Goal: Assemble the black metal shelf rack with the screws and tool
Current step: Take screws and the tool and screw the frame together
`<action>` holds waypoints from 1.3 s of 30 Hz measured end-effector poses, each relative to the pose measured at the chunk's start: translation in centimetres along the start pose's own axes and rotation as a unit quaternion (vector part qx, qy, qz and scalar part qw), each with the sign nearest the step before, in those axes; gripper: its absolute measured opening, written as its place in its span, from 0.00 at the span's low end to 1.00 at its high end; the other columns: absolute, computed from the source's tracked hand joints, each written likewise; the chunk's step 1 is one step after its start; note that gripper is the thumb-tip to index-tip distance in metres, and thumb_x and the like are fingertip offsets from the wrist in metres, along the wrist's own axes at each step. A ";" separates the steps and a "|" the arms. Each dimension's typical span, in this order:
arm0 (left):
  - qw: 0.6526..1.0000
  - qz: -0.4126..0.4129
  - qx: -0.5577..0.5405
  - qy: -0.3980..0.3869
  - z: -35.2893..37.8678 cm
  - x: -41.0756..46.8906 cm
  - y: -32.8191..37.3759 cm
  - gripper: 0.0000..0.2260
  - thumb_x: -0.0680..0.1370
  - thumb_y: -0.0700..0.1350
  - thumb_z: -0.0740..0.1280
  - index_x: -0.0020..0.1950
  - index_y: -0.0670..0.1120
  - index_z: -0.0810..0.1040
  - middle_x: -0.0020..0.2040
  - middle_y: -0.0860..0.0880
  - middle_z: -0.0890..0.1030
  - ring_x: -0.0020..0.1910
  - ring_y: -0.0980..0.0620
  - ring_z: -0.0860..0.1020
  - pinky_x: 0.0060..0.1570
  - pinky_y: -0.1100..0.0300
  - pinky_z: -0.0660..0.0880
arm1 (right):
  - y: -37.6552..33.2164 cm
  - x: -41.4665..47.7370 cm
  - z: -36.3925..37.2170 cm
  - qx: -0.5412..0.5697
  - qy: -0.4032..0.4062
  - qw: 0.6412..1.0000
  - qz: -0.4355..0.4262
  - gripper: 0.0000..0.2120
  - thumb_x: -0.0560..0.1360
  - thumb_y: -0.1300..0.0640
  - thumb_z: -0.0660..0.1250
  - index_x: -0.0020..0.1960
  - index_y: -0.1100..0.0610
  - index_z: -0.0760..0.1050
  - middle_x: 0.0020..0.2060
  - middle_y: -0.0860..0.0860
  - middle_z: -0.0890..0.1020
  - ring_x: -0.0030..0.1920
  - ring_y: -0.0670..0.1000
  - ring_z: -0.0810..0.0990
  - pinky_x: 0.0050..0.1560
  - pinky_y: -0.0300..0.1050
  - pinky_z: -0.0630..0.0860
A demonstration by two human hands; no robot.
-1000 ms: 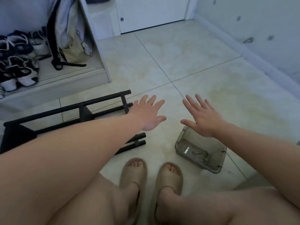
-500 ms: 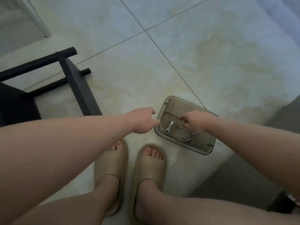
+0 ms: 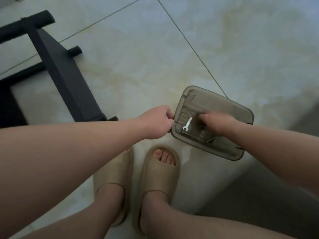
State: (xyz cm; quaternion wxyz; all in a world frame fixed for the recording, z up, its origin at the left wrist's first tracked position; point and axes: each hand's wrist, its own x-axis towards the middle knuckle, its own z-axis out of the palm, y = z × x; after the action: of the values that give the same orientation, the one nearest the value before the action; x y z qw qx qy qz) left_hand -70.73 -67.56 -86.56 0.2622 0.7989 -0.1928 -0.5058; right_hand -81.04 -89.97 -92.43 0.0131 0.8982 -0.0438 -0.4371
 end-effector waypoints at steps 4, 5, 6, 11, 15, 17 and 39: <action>1.000 0.007 0.024 -0.001 -0.3 -0.6 0.1 0.02 0.81 0.45 0.62 0.49 0.50 0.73 0.48 0.48 0.82 0.43 0.49 0.78 0.35 0.59 0.68 | -0.1 -0.5 -0.6 -0.007 -0.009 1.000 0.007 0.12 0.80 0.59 0.62 0.63 0.55 0.75 0.62 0.53 0.77 0.59 0.58 0.79 0.47 0.48 0.76; 0.999 0.007 0.046 -0.004 -0.7 -1.0 0.2 0.02 0.81 0.45 0.62 0.51 0.50 0.74 0.50 0.49 0.82 0.43 0.49 0.77 0.37 0.59 0.68 | -0.2 -0.9 -1.2 -0.003 -0.008 1.000 0.012 0.13 0.80 0.59 0.62 0.64 0.54 0.75 0.61 0.53 0.78 0.58 0.58 0.80 0.46 0.47 0.74; 0.997 0.007 0.071 -0.007 -1.1 -1.6 0.3 0.04 0.81 0.46 0.61 0.55 0.50 0.74 0.53 0.50 0.81 0.46 0.49 0.76 0.41 0.59 0.68 | -0.4 -1.6 -1.9 0.000 -0.004 1.000 0.016 0.13 0.80 0.58 0.62 0.64 0.54 0.75 0.60 0.54 0.79 0.58 0.58 0.80 0.45 0.47 0.73; 0.979 0.007 0.200 0.025 -6.1 -7.0 2.3 0.13 0.82 0.47 0.62 0.65 0.48 0.74 0.64 0.48 0.78 0.62 0.47 0.75 0.52 0.60 0.67 | -3.0 -6.6 -8.4 0.038 0.056 0.998 0.013 0.08 0.79 0.59 0.62 0.55 0.58 0.77 0.53 0.59 0.82 0.54 0.60 0.80 0.46 0.45 0.73; 0.963 -0.011 0.237 0.126 -10.2 -14.0 3.2 0.11 0.81 0.44 0.61 0.62 0.46 0.77 0.61 0.48 0.79 0.59 0.45 0.76 0.54 0.57 0.72 | -6.4 -12.5 -14.8 0.119 0.166 0.979 -0.002 0.09 0.80 0.61 0.64 0.57 0.58 0.80 0.55 0.58 0.83 0.57 0.60 0.80 0.53 0.48 0.75; 0.957 -0.021 0.239 0.161 -11.4 -18.0 2.7 0.11 0.81 0.44 0.61 0.62 0.47 0.76 0.60 0.48 0.79 0.58 0.45 0.76 0.55 0.54 0.74 | -8.4 -15.5 -17.6 0.148 0.210 0.966 -0.019 0.09 0.79 0.61 0.65 0.57 0.58 0.81 0.55 0.57 0.83 0.57 0.60 0.79 0.52 0.47 0.74; 0.983 -0.118 0.076 0.121 -19.2 -25.7 -9.4 0.09 0.82 0.50 0.63 0.60 0.50 0.77 0.50 0.52 0.83 0.47 0.53 0.82 0.44 0.55 0.78 | -24.1 -14.8 -23.2 0.260 0.099 0.940 -0.196 0.09 0.80 0.63 0.63 0.51 0.56 0.82 0.39 0.51 0.87 0.40 0.49 0.86 0.49 0.47 0.84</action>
State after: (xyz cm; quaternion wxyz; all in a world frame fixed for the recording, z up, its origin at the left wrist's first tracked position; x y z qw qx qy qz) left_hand -63.54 -41.12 -67.42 0.1603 0.8890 -0.1017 -0.4168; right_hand -70.31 -64.96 -68.00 -0.3023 0.8998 0.0225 -0.3138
